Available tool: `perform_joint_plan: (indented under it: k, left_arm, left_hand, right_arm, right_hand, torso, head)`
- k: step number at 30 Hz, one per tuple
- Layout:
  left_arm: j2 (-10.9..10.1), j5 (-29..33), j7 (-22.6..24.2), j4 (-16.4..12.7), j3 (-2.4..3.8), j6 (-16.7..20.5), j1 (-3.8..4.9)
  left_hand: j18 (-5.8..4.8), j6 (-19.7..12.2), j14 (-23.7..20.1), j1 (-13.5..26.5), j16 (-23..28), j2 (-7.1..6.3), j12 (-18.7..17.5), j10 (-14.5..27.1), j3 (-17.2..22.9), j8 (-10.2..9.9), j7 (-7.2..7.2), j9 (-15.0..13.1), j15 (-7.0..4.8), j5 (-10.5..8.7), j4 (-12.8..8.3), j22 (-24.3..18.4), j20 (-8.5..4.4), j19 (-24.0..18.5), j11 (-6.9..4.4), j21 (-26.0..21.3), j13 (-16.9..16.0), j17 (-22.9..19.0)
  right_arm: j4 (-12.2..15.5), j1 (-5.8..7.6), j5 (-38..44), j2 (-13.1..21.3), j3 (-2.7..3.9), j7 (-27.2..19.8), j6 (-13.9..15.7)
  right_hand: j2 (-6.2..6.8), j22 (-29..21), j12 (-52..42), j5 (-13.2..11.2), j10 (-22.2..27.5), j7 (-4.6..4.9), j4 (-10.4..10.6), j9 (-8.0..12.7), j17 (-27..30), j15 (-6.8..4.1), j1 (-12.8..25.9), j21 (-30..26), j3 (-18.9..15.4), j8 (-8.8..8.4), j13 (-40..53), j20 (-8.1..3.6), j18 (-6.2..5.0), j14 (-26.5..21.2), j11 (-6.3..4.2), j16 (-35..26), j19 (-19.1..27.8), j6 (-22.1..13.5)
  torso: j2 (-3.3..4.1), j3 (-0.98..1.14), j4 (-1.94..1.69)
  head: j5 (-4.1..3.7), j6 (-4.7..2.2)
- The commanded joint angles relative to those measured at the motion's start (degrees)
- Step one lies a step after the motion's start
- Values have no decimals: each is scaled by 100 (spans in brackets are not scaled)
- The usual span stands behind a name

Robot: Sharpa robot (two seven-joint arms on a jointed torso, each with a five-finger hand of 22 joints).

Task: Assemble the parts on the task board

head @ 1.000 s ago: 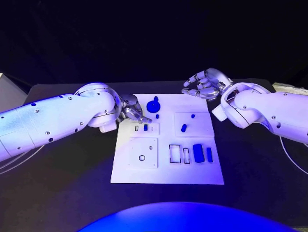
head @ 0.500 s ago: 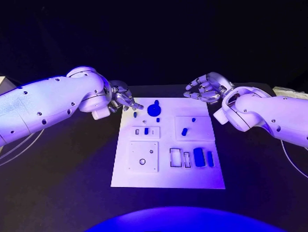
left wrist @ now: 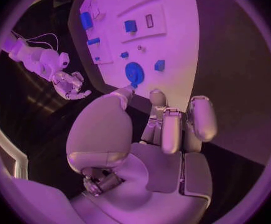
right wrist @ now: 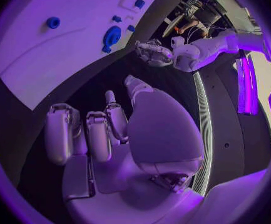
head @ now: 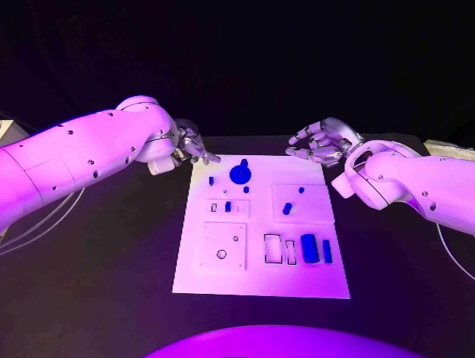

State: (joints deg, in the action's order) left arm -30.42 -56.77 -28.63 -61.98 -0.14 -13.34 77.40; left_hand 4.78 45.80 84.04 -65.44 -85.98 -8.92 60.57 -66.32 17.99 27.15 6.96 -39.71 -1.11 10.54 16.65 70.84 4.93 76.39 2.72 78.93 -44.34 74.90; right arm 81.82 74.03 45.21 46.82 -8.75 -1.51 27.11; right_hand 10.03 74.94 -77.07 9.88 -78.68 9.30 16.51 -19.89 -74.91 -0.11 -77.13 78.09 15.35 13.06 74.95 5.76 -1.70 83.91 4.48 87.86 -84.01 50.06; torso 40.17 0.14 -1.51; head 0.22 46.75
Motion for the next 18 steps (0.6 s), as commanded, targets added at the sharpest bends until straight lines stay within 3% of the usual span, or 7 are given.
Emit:
perform_joint_plan:
  k: [1,9,18]
  left_arm:
    - [88,-202,65,160,-16,-429,14]
    - [254,-238,112,475,-106,-605,-9]
    - [384,-234,210,644,-166,-655,-55]
  left_hand:
    - [-18,52,351,205,-15,-37,41,1,-161,5,-8,36,8,-41,12,-19,0,29,-20,6,21,882]
    - [-23,82,359,276,-31,-42,76,-12,-255,47,-22,49,-4,-45,10,9,-8,45,-34,21,-6,904]
    - [-31,114,373,261,-54,20,115,-45,-265,80,-35,56,-11,-26,6,45,-12,69,-44,42,-42,937]
  right_arm:
    - [19,-3,10,-5,0,-72,-18]
    - [52,-2,12,5,1,-75,-22]
    - [38,-2,12,-13,1,-79,-41]
  right_hand:
    - [-12,674,16,26,27,8,4,5,-1088,28,61,-23,7,-14,336,20,-112,481,6,-26,-101,-50]
    - [-12,674,16,26,27,8,4,5,-1088,28,61,-23,7,-14,336,20,-112,481,6,-26,-101,-50]
    - [-12,674,16,26,27,8,4,5,-1088,28,61,-23,7,-14,336,20,-112,481,6,-26,-101,-50]
  torso:
    - [20,-13,14]
    - [17,-18,4]
    - [11,-15,12]
  head:
    - [0,26]
    - [5,36]
    - [10,35]
